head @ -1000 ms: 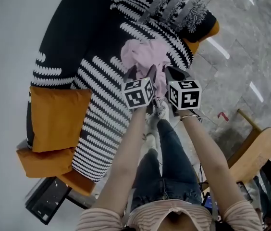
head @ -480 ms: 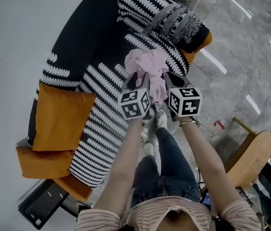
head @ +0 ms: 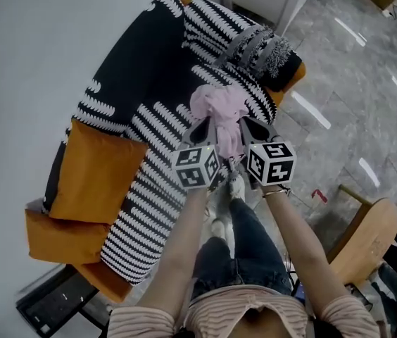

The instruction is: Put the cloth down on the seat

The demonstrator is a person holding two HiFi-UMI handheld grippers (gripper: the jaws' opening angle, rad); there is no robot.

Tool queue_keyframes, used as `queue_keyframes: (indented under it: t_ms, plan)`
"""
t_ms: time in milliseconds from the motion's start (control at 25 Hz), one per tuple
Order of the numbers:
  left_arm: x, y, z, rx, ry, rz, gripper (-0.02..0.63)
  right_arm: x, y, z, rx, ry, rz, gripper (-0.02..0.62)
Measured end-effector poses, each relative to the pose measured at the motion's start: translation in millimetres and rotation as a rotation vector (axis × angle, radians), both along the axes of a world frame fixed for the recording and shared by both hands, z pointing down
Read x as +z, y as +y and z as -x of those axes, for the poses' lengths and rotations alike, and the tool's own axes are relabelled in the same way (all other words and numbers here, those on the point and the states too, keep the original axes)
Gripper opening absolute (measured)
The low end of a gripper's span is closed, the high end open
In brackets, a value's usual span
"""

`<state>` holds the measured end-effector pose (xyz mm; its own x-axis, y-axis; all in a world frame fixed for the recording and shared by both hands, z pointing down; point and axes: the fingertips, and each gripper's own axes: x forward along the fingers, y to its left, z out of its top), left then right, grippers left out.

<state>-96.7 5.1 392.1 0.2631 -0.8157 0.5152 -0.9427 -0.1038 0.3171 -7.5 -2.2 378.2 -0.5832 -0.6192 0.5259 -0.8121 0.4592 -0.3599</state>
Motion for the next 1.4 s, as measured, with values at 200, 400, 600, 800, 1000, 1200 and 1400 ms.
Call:
queue_keyframes:
  t_ms: [200, 400, 600, 800, 1000, 1200, 1400]
  plan:
    - [-32, 17, -6, 0.039, 0.011, -0.062, 0.012, -32, 20, 10, -0.029, -0.038, -0.066, 0.008]
    - [-65, 34, -7, 0.051, 0.004, -0.126, 0.012, -67, 34, 12, -0.019, -0.091, -0.134, 0.008]
    - [-95, 48, 1, 0.047, -0.004, -0.185, 0.012, -95, 42, 13, -0.028, -0.117, -0.193, 0.008]
    - [-126, 59, 5, 0.036, -0.015, -0.242, 0.012, -121, 52, 7, -0.034, -0.14, -0.239, 0.008]
    - [-151, 65, 6, 0.033, -0.028, -0.293, 0.012, -145, 59, -8, -0.035, -0.144, -0.294, 0.008]
    - [-175, 70, 11, 0.031, -0.052, -0.335, 0.012, -176, 60, -26, -0.016, -0.166, -0.349, 0.008]
    - [-197, 69, 12, 0.025, -0.069, -0.382, 0.012, -207, 60, -38, -0.019, -0.185, -0.426, 0.008]
